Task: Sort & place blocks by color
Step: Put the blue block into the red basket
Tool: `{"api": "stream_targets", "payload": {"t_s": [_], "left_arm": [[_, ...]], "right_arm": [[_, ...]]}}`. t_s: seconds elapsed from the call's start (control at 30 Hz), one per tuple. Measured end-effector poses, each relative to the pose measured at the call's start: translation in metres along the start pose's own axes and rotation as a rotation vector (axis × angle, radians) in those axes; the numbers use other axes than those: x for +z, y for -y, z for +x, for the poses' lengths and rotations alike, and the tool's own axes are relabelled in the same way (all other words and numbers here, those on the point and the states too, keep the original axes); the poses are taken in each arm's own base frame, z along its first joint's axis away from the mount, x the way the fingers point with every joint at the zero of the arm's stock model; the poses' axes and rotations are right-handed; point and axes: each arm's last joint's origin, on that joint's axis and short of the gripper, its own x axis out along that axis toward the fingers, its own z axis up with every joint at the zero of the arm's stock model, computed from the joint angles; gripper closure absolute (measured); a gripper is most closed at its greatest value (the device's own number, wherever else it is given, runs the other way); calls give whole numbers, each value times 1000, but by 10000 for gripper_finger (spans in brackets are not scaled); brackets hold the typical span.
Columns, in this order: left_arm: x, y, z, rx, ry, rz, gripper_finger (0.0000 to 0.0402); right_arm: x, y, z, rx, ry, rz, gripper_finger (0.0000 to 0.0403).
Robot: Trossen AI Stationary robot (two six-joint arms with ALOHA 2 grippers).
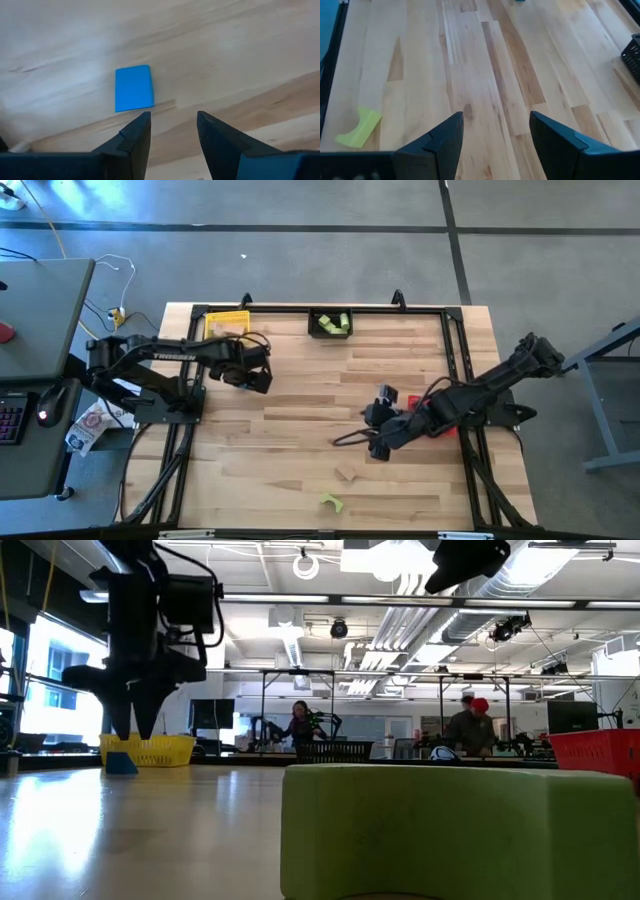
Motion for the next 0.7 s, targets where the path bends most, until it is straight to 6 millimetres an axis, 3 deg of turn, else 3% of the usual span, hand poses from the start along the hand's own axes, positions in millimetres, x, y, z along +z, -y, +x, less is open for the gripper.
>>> {"api": "stream_targets", "payload": {"t_s": [0.27,0.6,0.7], "left_arm": [[-3,-8,7,54,-19,257,257],[2,-12,8,128,0,725,257],[1,-11,8,107,-15,758,257]], "right_arm": [[-1,-1,-1,3,1,-4,190],[2,-3,-1,12,31,13,190],[3,-3,-1,14,35,15,190]]}}
